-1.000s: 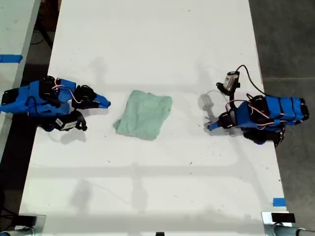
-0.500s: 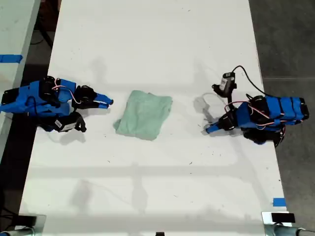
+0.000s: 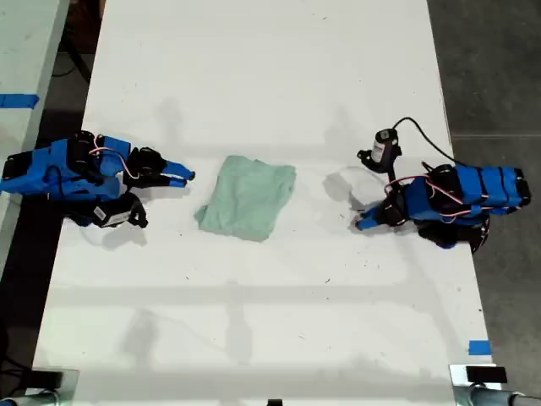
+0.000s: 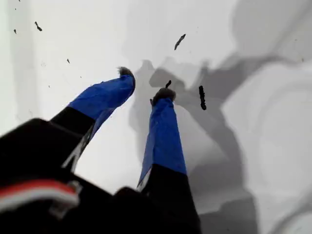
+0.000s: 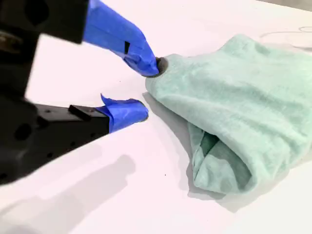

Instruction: Fold t shirt

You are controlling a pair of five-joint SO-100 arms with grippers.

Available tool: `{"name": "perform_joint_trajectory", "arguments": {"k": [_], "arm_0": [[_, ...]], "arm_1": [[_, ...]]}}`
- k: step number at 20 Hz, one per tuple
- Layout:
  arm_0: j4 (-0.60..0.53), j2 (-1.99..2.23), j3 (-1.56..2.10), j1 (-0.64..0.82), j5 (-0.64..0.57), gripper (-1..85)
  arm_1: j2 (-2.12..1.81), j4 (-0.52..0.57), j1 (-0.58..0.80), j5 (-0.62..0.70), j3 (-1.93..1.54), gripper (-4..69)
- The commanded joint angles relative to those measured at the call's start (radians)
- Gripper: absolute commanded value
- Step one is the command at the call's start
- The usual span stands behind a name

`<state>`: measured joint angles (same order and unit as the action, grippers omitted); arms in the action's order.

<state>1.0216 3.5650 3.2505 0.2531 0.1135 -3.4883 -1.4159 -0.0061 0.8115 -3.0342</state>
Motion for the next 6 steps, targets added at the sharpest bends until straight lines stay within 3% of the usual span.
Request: {"name": "perform_joint_trajectory", "arguments": {"k": [1,6], "arm_0": [[-0.002,0.009,0.043,0.008,-0.003,11.1],[-0.002,0.009,0.043,0.008,-0.003,11.1]], "arm_1": [[-0.014,0.031,0.002,0.017,-0.049,9.6],[-0.014,0.031,0.002,0.017,-0.049,8.6]]}}
